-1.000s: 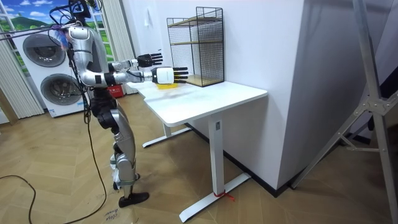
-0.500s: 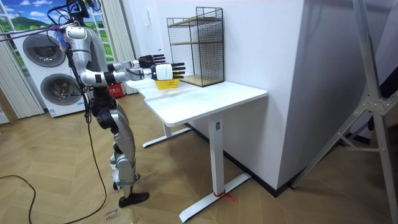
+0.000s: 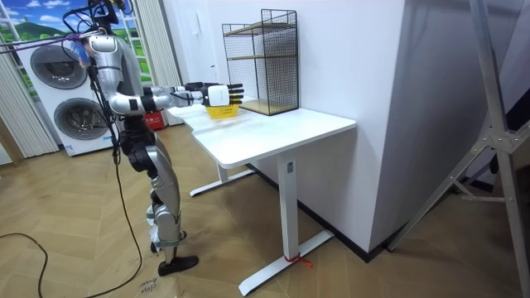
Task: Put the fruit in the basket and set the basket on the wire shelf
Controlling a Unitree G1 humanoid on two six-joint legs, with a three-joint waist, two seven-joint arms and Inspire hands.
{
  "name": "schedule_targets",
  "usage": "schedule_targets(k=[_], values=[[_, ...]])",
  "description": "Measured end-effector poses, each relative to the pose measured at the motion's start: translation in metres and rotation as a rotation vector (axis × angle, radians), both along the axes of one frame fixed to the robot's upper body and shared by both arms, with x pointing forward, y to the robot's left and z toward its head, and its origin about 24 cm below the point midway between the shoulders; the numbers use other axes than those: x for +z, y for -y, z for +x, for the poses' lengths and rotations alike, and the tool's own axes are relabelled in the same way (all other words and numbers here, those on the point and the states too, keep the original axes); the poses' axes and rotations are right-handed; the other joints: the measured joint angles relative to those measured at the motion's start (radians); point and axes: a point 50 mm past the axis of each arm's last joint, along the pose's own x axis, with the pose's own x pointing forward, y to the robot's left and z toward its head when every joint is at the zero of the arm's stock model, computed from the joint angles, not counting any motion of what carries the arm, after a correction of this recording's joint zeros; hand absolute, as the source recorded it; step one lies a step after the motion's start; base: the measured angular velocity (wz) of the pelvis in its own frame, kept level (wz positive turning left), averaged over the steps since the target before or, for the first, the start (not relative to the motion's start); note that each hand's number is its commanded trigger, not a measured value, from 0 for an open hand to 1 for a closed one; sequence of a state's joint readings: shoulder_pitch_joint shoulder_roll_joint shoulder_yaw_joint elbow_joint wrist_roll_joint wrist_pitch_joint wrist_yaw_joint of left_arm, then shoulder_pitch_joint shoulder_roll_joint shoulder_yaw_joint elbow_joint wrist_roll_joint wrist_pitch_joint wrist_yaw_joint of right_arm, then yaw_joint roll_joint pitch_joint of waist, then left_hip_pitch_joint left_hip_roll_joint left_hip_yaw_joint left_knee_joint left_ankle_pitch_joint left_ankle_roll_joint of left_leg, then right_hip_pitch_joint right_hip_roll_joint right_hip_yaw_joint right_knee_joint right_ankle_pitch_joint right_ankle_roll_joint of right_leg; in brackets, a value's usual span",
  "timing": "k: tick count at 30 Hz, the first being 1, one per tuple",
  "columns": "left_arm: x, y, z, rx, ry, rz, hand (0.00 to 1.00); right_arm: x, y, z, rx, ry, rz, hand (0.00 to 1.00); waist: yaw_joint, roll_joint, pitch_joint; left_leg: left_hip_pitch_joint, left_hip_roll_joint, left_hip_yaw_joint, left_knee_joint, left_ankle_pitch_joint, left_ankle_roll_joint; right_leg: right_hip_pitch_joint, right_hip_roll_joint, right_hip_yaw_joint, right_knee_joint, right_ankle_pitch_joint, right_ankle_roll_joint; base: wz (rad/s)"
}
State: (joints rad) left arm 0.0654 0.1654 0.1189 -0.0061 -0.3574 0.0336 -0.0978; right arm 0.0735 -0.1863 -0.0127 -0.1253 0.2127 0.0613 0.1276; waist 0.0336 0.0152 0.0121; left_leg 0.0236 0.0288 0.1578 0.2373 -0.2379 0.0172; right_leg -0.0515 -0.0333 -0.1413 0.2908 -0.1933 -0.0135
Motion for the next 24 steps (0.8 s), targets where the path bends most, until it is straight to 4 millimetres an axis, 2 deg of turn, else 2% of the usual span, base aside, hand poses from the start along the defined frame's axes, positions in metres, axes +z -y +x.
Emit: schedule_targets(k=[7,13,24], values=[[-0.013,0.017,0.001,-0.056,-0.051,-0.023,0.0,0.0,-0.008,0.001,0.031,-0.001,0.0,0.0,-0.013,0.017,-0.0024,-0.009,0.0,0.001,0.002,0.0,0.0,-0.007,-0.001,0.001,0.001,0.0,0.0,0.0],[-0.02,0.017,0.0,-0.053,-0.08,-0.032,0.0,0.004,-0.01,0.003,0.035,0.017,0.001,0.0,-0.029,0.017,-0.0027,-0.019,0.0,0.001,0.004,0.0,0.0,-0.021,-0.001,0.001,0.006,0.0,0.0,0.0],[-0.028,0.026,-0.001,-0.109,-0.11,-0.039,0.0,0.003,-0.015,0.002,0.08,0.013,0.003,0.0,-0.031,0.013,-0.0014,-0.014,0.0,0.004,0.004,0.0,0.0,-0.018,0.0,0.004,0.005,0.0,0.0,0.0]])
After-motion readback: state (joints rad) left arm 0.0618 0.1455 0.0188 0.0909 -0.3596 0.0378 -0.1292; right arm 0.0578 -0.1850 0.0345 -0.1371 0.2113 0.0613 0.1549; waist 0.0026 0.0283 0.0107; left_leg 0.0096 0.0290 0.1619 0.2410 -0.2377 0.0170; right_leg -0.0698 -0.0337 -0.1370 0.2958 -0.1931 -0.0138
